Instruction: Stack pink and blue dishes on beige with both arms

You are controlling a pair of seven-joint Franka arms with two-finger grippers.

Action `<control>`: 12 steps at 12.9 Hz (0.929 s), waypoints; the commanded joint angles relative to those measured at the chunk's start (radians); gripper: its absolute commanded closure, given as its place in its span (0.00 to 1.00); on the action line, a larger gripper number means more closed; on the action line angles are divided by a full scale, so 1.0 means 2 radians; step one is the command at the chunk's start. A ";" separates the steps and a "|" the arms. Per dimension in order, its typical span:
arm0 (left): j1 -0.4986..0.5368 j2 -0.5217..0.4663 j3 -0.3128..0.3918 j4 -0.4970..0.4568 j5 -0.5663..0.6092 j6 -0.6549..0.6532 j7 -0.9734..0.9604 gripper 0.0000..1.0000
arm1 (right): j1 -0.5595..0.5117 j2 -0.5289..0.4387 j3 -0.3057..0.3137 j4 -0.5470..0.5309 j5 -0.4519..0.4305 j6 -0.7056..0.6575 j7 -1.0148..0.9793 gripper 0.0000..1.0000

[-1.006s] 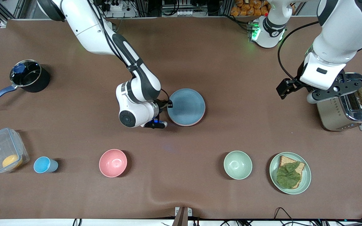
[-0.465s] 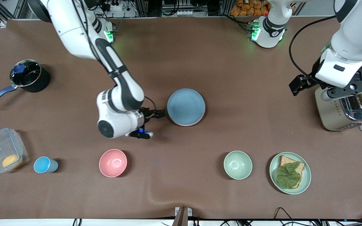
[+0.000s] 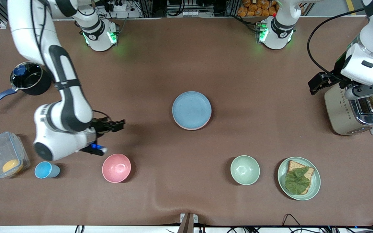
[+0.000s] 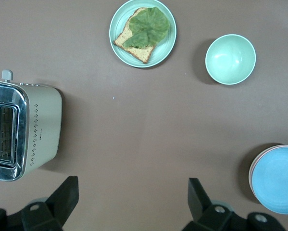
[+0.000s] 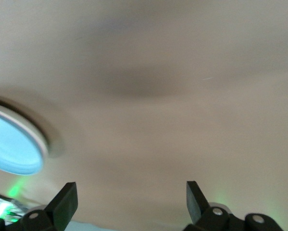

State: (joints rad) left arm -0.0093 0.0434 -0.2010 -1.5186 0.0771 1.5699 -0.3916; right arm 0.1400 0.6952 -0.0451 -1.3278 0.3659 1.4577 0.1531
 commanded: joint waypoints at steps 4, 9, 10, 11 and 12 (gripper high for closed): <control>-0.008 -0.013 0.034 -0.002 -0.025 -0.014 0.065 0.00 | -0.045 -0.105 0.004 -0.049 -0.168 0.044 -0.079 0.00; -0.008 -0.016 0.044 -0.003 -0.024 -0.028 0.076 0.00 | -0.058 -0.268 0.004 -0.157 -0.195 0.095 -0.070 0.00; -0.008 -0.016 0.044 -0.002 -0.024 -0.028 0.076 0.00 | -0.065 -0.284 0.003 -0.153 -0.193 0.074 -0.070 0.00; -0.008 -0.016 0.044 -0.001 -0.024 -0.028 0.075 0.00 | -0.071 -0.297 0.003 -0.146 -0.193 0.065 -0.072 0.00; -0.008 -0.016 0.044 0.000 -0.024 -0.029 0.076 0.00 | -0.072 -0.304 0.002 -0.133 -0.193 0.045 -0.072 0.00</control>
State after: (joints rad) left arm -0.0156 0.0284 -0.1248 -1.5188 0.0468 1.5293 -0.2611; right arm 0.0212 0.1428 -0.0534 -1.5738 -0.0017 1.5749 0.0027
